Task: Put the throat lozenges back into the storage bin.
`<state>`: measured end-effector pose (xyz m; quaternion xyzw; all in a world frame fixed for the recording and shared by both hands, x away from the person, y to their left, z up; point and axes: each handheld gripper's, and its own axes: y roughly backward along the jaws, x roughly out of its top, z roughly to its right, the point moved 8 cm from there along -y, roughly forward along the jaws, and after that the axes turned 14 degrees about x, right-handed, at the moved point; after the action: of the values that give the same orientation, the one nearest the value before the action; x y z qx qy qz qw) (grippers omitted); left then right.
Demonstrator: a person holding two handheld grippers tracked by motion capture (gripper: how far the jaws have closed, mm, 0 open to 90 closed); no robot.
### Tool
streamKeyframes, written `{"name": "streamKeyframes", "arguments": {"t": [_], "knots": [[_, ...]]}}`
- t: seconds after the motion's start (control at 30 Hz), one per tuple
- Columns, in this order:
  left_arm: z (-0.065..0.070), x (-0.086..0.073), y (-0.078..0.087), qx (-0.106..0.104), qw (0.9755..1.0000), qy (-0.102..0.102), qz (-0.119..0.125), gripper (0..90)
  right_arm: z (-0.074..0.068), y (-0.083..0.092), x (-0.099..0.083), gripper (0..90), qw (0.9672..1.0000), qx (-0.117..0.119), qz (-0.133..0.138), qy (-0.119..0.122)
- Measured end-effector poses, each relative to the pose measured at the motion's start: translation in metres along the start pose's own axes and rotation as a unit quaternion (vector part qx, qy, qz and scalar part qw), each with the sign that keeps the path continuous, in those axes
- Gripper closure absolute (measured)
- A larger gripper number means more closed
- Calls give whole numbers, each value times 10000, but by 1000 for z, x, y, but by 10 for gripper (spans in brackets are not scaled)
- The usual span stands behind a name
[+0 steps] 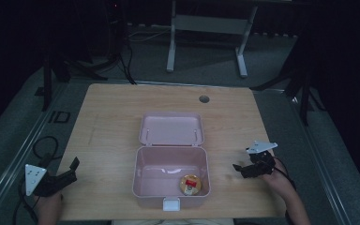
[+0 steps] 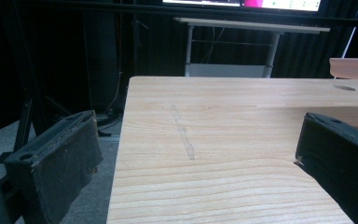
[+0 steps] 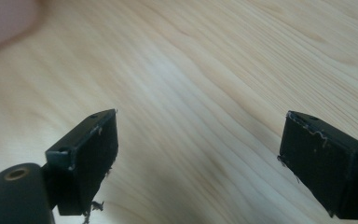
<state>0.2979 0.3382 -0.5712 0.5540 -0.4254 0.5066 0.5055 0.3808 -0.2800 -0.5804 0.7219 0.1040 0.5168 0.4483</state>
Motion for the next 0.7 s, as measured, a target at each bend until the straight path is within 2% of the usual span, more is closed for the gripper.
{"name": "streamKeyframes", "arguments": {"t": [0.17, 0.3, 0.5, 0.57, 0.7], "knots": [[0, 0, 0, 5, 10000, 2, 0, 4, 11, 5, -19, 111, 9982, -352, 318, -357], [0, 0, 0, 5, 10000, -6, 9, 4, 19, 14, -31, 111, 9929, -614, 697, -738], [0, 0, 0, 12, 10000, 9, 3, 4, 28, 24, -54, 105, 9845, -1184, 734, -1062], [0, 0, 0, 14, 10000, 9, 3, 4, 30, 27, -59, 105, 9825, -1268, 720, -1160], [-1, 0, 0, 11, 10000, 25, 12, 4, 32, 33, -66, 105, 9778, -1399, 854, -1303]]}}
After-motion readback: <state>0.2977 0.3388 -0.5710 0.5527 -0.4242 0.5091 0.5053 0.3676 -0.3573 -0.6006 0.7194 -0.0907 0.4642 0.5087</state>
